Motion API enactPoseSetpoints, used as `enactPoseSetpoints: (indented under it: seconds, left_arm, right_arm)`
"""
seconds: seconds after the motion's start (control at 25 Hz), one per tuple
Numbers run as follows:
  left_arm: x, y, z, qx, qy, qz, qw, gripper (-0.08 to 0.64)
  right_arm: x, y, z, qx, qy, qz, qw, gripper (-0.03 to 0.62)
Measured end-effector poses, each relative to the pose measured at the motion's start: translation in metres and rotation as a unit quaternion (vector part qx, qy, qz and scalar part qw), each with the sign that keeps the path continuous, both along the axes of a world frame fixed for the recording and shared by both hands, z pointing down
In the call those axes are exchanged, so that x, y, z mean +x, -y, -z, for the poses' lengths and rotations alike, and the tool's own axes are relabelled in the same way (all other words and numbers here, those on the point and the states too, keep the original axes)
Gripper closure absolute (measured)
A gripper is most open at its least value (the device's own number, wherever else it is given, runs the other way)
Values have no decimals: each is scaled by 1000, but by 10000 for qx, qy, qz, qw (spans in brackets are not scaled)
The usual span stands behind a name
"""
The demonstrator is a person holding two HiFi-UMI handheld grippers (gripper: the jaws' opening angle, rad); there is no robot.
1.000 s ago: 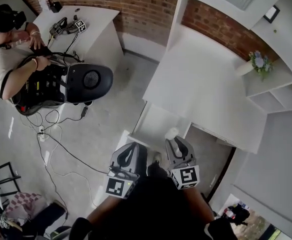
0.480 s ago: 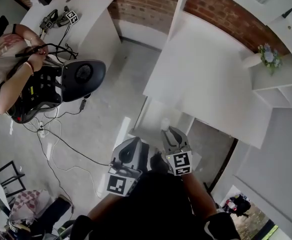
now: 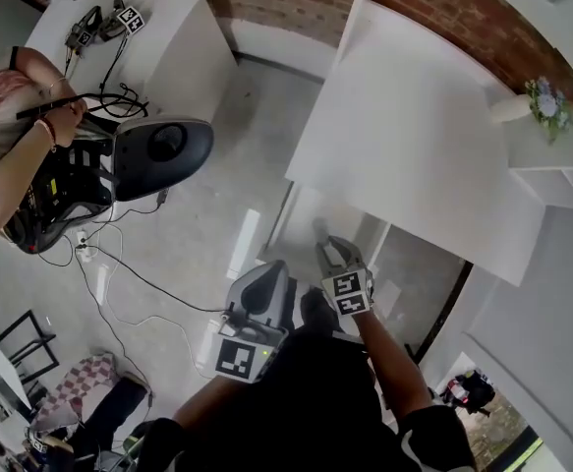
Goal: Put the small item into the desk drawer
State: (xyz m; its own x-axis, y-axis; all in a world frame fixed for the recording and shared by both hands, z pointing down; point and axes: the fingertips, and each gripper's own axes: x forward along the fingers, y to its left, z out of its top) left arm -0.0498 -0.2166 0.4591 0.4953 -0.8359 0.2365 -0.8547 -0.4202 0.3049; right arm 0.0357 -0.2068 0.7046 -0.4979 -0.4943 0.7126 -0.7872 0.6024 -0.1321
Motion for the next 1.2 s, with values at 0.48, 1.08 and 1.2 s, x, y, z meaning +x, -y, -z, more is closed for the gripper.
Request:
enactPoseSetpoints:
  seconds: [0.48, 1.08, 1.2]
  left_arm:
    - [-3, 24, -20, -164, -65, -34, 9998, 535]
    - [-6, 31, -56, -540, -125, -76, 9984, 535]
    - [-6, 30, -62, -591, -112, -103, 9981, 535]
  right_arm:
    - [1, 13, -107, -914, -555, 24, 9943, 471]
    - [16, -3, -215, -1909, -984, -228, 9764, 471]
    - [19, -10, -232, -2101, -1057, -250, 9716, 471]
